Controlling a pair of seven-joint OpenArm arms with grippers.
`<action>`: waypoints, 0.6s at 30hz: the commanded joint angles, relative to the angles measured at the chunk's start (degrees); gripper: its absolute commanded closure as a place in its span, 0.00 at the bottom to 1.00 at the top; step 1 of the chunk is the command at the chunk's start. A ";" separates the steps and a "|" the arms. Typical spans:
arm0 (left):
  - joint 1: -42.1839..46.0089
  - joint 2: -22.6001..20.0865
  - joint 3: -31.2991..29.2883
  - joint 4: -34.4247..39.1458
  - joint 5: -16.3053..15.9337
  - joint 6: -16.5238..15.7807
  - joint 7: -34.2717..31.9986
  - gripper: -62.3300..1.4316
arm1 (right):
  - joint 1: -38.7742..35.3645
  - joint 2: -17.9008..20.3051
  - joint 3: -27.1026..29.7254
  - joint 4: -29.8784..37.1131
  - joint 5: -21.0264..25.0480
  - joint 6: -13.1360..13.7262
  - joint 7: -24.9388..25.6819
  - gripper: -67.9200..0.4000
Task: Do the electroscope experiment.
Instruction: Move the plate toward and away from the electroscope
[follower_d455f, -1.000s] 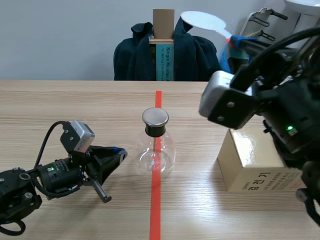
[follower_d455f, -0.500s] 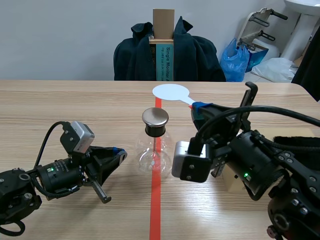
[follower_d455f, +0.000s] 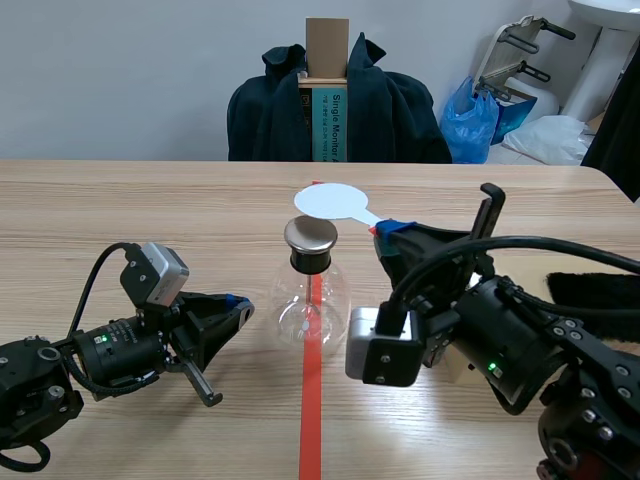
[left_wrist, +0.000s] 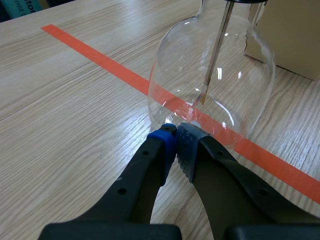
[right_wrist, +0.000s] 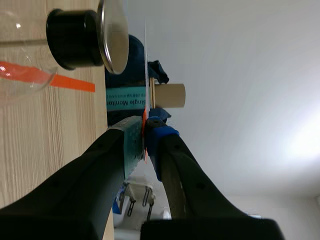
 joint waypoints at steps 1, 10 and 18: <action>-0.96 -0.04 -0.35 0.96 -0.37 -0.17 -0.98 0.91 | 1.29 0.00 0.22 1.16 -0.15 -0.63 0.66 0.98; -0.96 -0.04 -0.37 0.96 -0.35 -0.15 -0.98 0.91 | 1.29 0.04 0.22 1.16 -0.61 -0.66 7.39 0.98; -0.96 -0.07 -0.37 0.96 -0.35 -0.15 -0.96 0.91 | 1.29 0.02 0.22 1.16 -1.27 -0.66 7.45 0.98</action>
